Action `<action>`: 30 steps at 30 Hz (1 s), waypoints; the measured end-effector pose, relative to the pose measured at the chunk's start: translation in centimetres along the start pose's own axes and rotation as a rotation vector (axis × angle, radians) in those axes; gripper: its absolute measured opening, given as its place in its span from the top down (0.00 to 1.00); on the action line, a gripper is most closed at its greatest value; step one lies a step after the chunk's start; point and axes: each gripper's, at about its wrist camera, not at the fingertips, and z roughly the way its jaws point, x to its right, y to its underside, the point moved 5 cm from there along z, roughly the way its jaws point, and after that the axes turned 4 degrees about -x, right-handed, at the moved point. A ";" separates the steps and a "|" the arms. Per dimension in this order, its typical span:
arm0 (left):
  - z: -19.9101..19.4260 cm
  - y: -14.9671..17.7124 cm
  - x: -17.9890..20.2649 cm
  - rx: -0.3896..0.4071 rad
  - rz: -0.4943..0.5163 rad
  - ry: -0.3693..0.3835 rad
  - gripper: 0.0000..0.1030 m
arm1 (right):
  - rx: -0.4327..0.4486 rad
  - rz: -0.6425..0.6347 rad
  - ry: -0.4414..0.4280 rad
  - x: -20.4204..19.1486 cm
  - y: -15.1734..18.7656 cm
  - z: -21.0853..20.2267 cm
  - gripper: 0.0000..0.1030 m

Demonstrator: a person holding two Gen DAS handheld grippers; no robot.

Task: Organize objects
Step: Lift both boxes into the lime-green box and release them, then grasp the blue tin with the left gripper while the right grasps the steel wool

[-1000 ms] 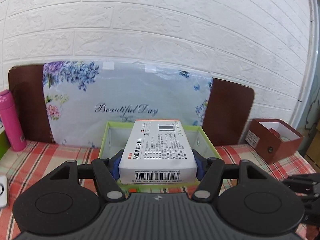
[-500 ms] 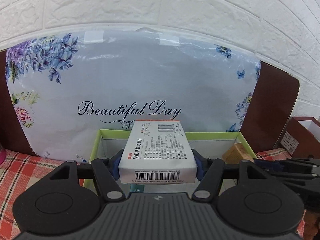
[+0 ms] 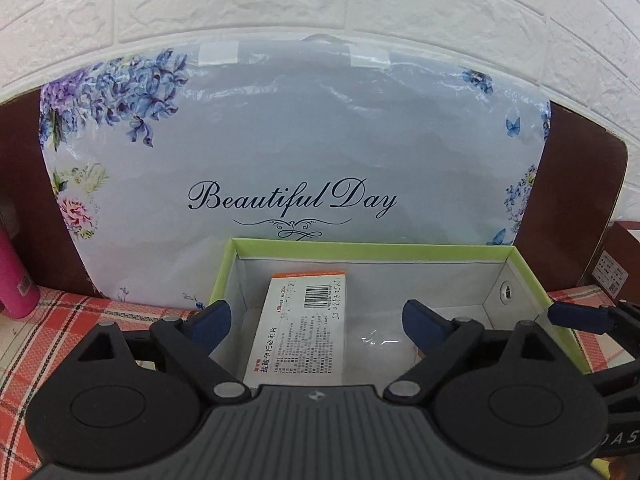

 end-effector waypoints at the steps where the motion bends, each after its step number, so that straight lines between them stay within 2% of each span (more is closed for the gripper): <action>1: -0.6 -0.1 0.1 0.007 -0.001 0.007 0.07 | 0.011 0.005 0.000 -0.1 -0.2 -0.8 0.00; 4: -3.4 -0.3 0.5 0.048 -0.014 0.070 0.07 | 0.036 0.022 -0.006 -0.7 -0.4 -3.4 0.00; 10: -9.8 0.8 1.1 0.115 -0.035 0.081 0.06 | 0.073 0.084 -0.009 -1.7 0.3 -9.6 0.00; 15: -14.4 3.7 1.2 0.125 -0.047 0.086 0.06 | 0.096 0.103 -0.027 -2.9 2.5 -14.6 0.00; 19: -16.9 7.1 1.0 0.134 -0.054 0.097 0.06 | 0.114 0.067 -0.022 -4.0 5.0 -18.0 0.00; 26: -18.4 13.0 1.4 0.065 -0.056 0.112 0.06 | 0.089 0.058 0.005 -4.6 10.0 -21.0 0.00; 30: -18.3 15.3 1.7 0.019 -0.040 0.108 0.06 | 0.054 0.082 0.004 -4.3 12.6 -21.8 0.00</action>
